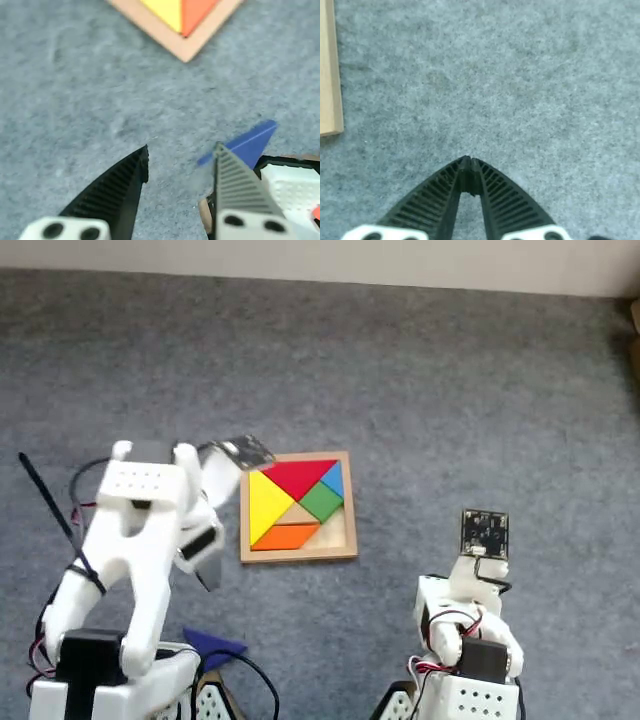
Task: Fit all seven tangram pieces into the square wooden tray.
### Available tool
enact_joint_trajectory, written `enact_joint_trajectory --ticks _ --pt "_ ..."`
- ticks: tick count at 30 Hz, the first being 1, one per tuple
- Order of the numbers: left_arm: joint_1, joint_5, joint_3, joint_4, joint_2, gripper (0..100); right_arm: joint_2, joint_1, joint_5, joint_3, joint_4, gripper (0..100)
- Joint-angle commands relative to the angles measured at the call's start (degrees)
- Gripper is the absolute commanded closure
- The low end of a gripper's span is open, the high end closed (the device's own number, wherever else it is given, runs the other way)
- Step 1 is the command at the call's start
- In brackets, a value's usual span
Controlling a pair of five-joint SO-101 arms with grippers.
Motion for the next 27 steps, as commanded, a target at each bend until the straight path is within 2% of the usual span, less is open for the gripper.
enact_joint_trajectory --ticks 1,10,13,18,23,27 --pt "6.0 -4.1 2.9 0.7 -4.0 76 -0.7 0.8 0.5 3.9 -1.3 99.3" --pt "18.2 -5.9 15.5 0.2 -13.3 76 -0.7 0.7 0.5 3.9 -1.3 99.3" --pt "21.5 -5.5 20.1 -4.0 -14.0 76 -0.7 0.7 0.5 3.9 -1.3 99.3" --pt "22.0 -5.5 26.4 -14.6 -14.2 76 -0.7 0.7 0.5 3.9 -1.3 99.3" --pt "21.8 -5.5 26.9 -14.9 -13.9 76 -0.7 0.7 0.4 3.9 -1.3 99.3" --pt "20.4 -5.7 28.4 -17.7 -13.9 85 -0.7 0.7 0.4 3.9 -1.3 99.3"
